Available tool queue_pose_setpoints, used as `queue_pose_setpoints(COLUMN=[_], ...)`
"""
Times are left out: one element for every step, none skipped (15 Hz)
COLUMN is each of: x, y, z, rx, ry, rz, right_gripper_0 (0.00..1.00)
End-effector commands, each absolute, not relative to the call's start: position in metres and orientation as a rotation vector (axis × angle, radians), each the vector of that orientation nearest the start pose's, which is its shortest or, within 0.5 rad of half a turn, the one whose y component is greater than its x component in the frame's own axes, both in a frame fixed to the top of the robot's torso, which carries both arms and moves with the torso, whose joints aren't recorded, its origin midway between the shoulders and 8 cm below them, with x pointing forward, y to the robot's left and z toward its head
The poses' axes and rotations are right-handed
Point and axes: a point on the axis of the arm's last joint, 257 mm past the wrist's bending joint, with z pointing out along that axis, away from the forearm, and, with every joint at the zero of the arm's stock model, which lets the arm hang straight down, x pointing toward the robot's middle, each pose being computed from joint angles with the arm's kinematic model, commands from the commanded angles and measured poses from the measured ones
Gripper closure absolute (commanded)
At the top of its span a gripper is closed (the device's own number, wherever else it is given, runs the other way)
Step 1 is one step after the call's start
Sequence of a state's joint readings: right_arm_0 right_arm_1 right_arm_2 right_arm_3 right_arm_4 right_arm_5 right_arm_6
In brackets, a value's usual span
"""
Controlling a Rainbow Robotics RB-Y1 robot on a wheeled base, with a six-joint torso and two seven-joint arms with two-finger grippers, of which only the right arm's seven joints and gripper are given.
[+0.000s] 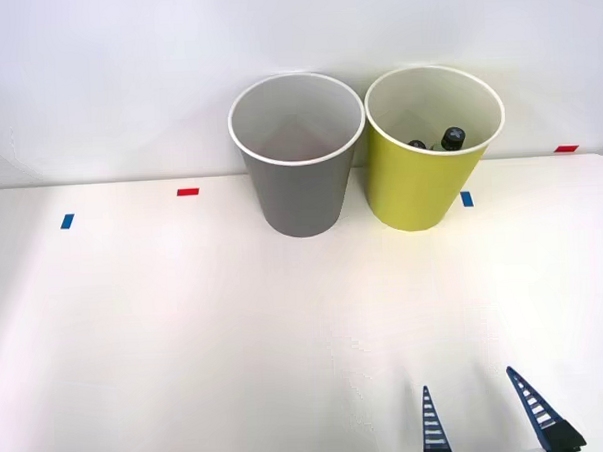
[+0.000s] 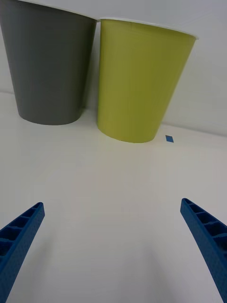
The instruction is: Put cans in the gray bin, plastic bottles in the light green bin
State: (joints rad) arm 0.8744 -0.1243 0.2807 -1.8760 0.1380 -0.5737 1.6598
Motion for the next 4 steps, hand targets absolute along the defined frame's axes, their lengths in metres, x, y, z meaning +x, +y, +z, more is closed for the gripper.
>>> queue_pose_setpoints(x=[0.2739, 0.2739, 0.2739, 0.2739], y=[-0.1941, -0.1941, -0.1941, -0.1941], z=[-0.2766, -0.2766, -0.2766, -0.2766], rx=[-0.220, -0.220, -0.220, -0.220], ry=[1.525, 1.525, 1.525, 1.525], rz=[-0.088, -0.088, -0.088, -0.088], right_gripper_0=[0.00, 0.00, 0.00, 0.00])
